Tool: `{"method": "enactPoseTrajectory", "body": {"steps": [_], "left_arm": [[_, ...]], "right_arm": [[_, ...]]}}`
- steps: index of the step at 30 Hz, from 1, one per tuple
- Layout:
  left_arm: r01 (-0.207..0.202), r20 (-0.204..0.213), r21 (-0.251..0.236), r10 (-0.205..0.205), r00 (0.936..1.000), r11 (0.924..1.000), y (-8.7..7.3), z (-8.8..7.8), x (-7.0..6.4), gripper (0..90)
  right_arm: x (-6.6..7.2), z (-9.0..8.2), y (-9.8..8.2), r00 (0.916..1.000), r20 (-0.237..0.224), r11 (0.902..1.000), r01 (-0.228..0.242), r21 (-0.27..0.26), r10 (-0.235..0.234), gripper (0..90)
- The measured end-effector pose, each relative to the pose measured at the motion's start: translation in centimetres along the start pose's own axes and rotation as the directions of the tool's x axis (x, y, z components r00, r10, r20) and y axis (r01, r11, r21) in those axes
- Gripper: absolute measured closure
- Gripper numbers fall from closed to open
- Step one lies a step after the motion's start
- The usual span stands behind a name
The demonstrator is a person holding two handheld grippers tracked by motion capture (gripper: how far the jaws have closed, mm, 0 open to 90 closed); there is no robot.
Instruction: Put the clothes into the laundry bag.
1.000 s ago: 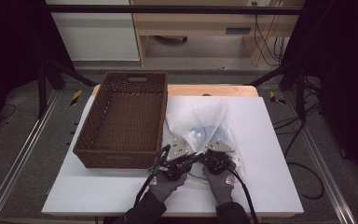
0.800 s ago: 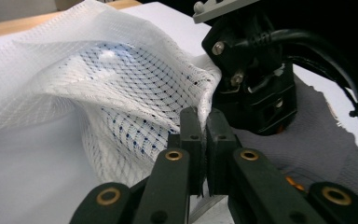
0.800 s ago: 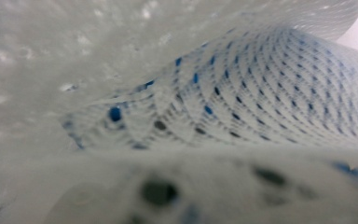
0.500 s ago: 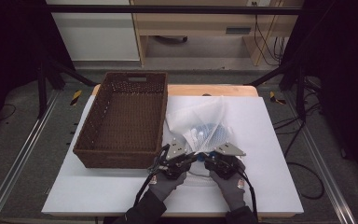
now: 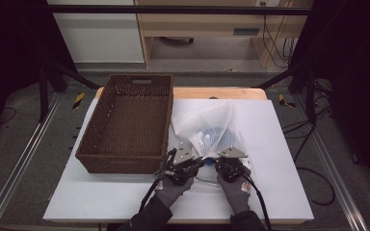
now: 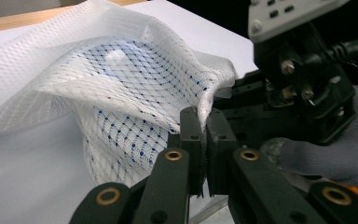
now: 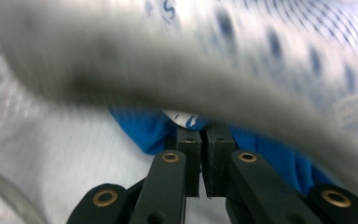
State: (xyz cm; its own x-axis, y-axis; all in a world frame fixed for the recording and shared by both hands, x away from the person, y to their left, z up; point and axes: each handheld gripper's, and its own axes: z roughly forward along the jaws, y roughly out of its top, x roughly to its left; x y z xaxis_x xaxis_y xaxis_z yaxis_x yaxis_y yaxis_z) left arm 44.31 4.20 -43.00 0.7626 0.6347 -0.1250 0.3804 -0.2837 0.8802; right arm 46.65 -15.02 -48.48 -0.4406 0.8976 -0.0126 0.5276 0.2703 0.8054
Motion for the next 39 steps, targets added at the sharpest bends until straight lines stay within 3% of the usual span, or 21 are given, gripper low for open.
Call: {"method": "enactPoseTrajectory", "body": {"steps": [5,7,8,9,10,12,14,16,18,19,22,25,26,30,39], "left_arm": [[-0.004,0.001,0.016,0.004,1.0000,0.9999,-0.2,0.3,-0.1,87.2],[-0.006,0.000,0.020,0.006,1.0000,0.9998,-0.3,0.4,-0.1,87.0],[-0.007,-0.003,0.021,0.007,1.0000,0.9997,-0.4,0.4,0.0,86.8],[-0.007,-0.003,0.021,0.007,1.0000,0.9997,-0.4,0.4,0.0,86.6],[-0.005,-0.006,0.021,0.005,1.0000,0.9998,-0.4,0.3,0.1,86.4],[-0.003,-0.007,0.021,0.003,1.0000,0.9998,-0.4,0.3,0.1,86.0],[-0.002,-0.010,0.019,0.002,0.9999,0.9998,-0.3,-0.2,0.2,82.0],[-0.002,-0.014,0.017,0.002,0.9999,0.9998,-0.2,-0.7,0.2,79.2],[-0.002,-0.016,0.016,0.002,0.9999,0.9999,-0.2,-1.0,0.2,77.5],[-0.004,-0.015,0.015,0.004,0.9999,0.9999,-0.2,-1.4,0.2,72.8],[-0.007,-0.018,0.020,0.007,0.9998,0.9998,-0.4,-2.3,0.1,69.5],[-0.004,-0.030,0.038,0.005,0.9995,0.9993,-1.5,-3.6,0.1,65.7],[-0.004,-0.030,0.038,0.005,0.9995,0.9993,-1.5,-3.6,0.1,65.5],[0.011,-0.057,0.082,-0.006,0.9983,0.9966,-3.6,-4.4,0.2,66.4],[0.036,-0.129,0.170,-0.014,0.9916,0.9848,-6.3,-2.7,0.8,71.1]], "right_arm": [[-0.2,0.9,0.3,0.9997,0.011,0.9998,-0.020,0.009,0.020,84.3],[-0.4,0.7,0.3,0.9999,0.012,1.0000,-0.003,0.008,0.003,80.2],[-0.5,-0.3,0.1,1.0000,-0.006,1.0000,-0.003,-0.002,0.003,72.4],[-0.5,-0.3,0.1,1.0000,-0.006,1.0000,-0.003,-0.002,0.003,72.4],[-0.6,-1.7,-0.2,0.9991,-0.042,0.9993,-0.001,-0.036,-0.001,68.6],[-0.7,-2.5,-0.3,0.9986,-0.051,0.9986,0.009,-0.051,-0.011,67.4],[-1.1,-5.5,-1.0,0.9941,-0.108,0.9958,0.002,-0.092,-0.012,65.0],[-1.6,-6.9,-1.5,0.9904,-0.138,0.9933,-0.008,-0.115,-0.008,64.2],[-1.9,-7.7,-1.6,0.9907,-0.136,0.9919,-0.016,-0.126,-0.001,63.9],[-2.7,-9.1,-1.6,0.9914,-0.129,0.9867,-0.039,-0.158,0.018,63.8],[-3.5,-9.5,-1.4,0.9950,-0.095,0.9834,-0.048,-0.175,0.032,63.0],[-4.9,-8.7,-1.5,0.9979,-0.037,0.9861,-0.059,-0.156,0.054,61.6],[-4.9,-8.7,-1.5,0.9979,-0.037,0.9861,-0.059,-0.156,0.054,61.6],[-7.1,-7.1,-2.9,0.9956,0.050,0.9953,-0.076,-0.060,0.079,61.7],[-9.0,-5.6,-4.0,0.9895,0.110,0.9951,-0.097,0.020,0.094,61.7]]}}
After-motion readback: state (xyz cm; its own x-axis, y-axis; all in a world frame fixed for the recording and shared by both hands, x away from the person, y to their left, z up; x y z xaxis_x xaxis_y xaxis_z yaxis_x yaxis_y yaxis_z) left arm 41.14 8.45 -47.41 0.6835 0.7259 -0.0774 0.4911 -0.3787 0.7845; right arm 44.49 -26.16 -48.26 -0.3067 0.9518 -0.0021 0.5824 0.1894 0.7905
